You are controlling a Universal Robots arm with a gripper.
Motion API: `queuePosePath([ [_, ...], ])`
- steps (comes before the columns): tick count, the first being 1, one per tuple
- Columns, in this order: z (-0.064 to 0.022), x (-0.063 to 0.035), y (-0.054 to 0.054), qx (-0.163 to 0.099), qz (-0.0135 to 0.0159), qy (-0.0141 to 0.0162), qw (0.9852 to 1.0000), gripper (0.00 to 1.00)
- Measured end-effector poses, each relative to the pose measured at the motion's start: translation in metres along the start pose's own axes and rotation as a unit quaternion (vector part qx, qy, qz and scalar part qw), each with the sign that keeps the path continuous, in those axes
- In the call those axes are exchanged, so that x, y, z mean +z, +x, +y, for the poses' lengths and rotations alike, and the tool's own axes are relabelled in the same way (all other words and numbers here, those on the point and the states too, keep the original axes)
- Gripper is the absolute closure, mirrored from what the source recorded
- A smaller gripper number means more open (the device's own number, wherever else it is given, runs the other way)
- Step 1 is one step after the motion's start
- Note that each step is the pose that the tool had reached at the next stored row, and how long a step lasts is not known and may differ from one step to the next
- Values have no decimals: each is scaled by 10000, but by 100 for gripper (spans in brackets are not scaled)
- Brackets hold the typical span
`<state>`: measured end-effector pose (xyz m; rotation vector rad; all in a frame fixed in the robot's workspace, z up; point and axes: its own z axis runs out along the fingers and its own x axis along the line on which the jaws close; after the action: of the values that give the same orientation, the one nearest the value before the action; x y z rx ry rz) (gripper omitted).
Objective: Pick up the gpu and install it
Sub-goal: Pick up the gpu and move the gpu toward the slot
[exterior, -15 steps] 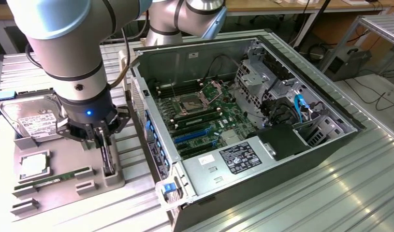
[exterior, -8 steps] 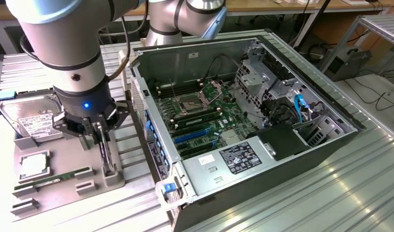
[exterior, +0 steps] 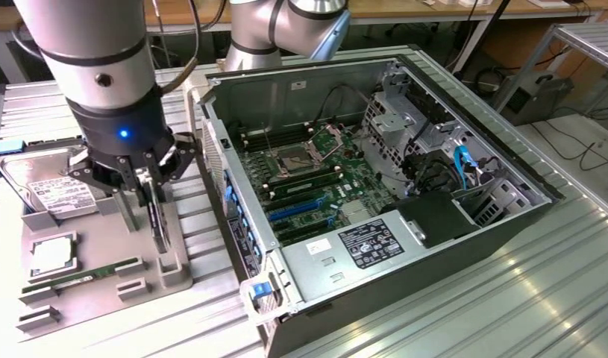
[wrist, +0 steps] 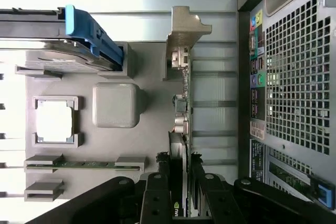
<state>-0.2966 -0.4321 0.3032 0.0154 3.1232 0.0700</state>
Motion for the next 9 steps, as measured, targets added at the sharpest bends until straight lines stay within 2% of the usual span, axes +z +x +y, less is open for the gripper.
queuePosePath([
  [9, -11, -422, -36, -1, 1, 1, 10000, 74],
])
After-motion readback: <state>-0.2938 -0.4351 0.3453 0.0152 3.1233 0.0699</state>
